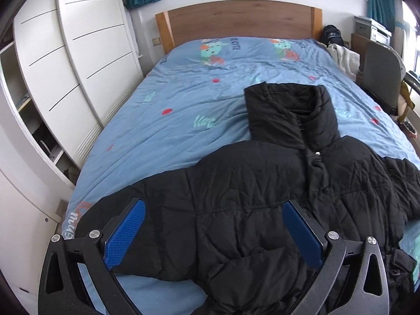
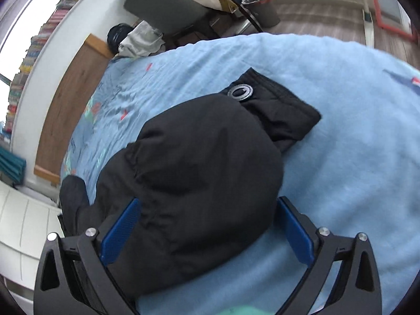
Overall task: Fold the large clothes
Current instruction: 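Lower the right tool onto the coat sleeve cuff and close it, then lift the held sleeve with the right tool, lay it across the coat body, open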
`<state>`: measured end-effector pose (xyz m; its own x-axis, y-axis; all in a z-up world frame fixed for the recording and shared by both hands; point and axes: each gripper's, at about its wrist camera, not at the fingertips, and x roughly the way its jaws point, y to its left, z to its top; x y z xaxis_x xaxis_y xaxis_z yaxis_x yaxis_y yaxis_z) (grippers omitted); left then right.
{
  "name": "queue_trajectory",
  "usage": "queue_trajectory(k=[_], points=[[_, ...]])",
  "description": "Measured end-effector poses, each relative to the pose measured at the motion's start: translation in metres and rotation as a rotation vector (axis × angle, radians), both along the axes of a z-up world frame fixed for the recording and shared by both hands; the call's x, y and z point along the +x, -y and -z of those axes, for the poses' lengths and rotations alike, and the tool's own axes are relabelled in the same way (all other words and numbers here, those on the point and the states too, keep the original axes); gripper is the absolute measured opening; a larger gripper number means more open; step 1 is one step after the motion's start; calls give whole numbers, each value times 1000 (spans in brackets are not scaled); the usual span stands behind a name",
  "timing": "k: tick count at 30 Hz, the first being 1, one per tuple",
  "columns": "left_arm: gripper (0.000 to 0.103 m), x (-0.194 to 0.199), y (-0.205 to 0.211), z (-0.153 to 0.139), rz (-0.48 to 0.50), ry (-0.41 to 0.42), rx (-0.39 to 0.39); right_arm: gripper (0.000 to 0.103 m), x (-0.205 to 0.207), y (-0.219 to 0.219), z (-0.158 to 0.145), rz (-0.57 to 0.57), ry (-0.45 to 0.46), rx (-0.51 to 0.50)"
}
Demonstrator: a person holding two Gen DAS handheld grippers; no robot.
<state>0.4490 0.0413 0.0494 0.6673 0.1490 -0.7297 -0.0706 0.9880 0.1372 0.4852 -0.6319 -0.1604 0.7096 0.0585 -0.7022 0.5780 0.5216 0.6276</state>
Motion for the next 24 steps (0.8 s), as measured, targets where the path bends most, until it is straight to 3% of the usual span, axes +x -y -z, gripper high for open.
queue_trajectory(k=[1,2,3,4,6,9,18,24], points=[[102,0,-2,0,-4,-2,1,76,2,1,3,9,-2,6],[102,0,-5,0,-9,-4,0,57,4,3,5,15,-4,10],[102,-1,-8,0,-13,-4,-1,44,6,4,6,21,1,18],[102,-2,-10,-1,-16,-3,-1,39,7,4,5,25,13,18],[102,-5,-12,-5,-15,2,-1,19,9,2,-3,20,37,-9],[102,-13,-16,-12,-13,15,-11,11,9,-7,-28,-3,78,-76],[102,-35,-37,-28,-24,37,-64,7,11,-53,-126,-100,201,-268],[102,-55,-57,-15,-63,32,-99,6,17,-110,-190,-218,303,-334]])
